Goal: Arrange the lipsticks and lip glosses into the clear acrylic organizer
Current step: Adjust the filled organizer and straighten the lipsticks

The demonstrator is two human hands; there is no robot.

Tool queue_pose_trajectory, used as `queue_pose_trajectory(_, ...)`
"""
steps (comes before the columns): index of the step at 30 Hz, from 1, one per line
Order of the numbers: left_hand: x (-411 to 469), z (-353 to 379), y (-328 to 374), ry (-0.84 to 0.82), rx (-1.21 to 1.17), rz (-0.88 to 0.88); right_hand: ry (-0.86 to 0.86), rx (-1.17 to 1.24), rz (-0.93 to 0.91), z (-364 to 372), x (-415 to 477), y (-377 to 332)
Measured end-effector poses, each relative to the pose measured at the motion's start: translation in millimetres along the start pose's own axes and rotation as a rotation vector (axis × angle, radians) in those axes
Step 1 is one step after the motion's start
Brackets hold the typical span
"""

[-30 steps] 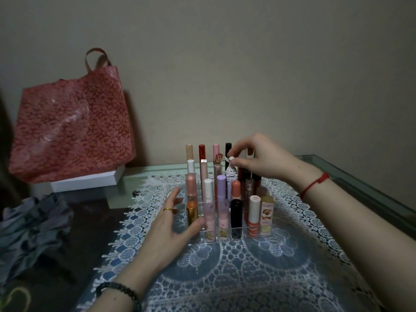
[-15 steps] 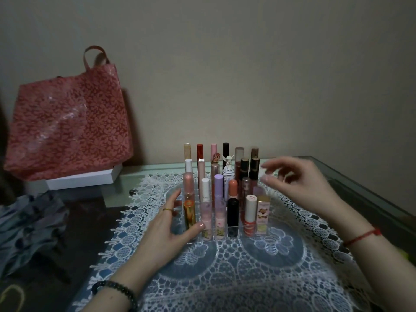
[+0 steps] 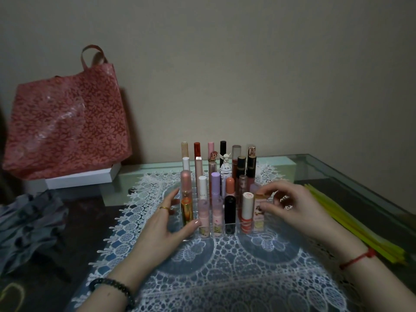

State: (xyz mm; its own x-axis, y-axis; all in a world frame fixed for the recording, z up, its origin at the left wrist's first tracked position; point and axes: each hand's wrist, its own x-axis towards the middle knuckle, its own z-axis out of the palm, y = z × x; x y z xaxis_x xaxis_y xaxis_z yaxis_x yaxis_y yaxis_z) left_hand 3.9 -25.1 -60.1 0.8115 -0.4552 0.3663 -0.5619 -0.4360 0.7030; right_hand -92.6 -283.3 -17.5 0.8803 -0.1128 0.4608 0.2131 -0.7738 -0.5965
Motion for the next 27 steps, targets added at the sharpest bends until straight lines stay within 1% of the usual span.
queue_pose_trajectory(3,-1,0,-2,-0.008,0.012,-0.012,0.02,-0.041,-0.048,-1,2,-6)
queue_pose_trajectory(6,-1,1,-2,-0.013,0.006,-0.02,0.04,-0.137,-0.135,0,5,-16)
queue_pose_trajectory(10,-1,1,-2,-0.017,-0.016,-0.035,0.006,-0.22,-0.201,4,10,-27)
queue_pose_trajectory(13,-1,2,-3,-0.015,-0.01,-0.035,-0.003,-0.248,-0.207,10,12,-29)
queue_pose_trajectory(17,0,3,-6,-0.018,0.005,-0.044,0.024,-0.203,-0.183,12,12,-28)
queue_pose_trajectory(27,-1,3,-5,-0.019,0.008,-0.061,0.035,-0.193,-0.157,14,12,-29)
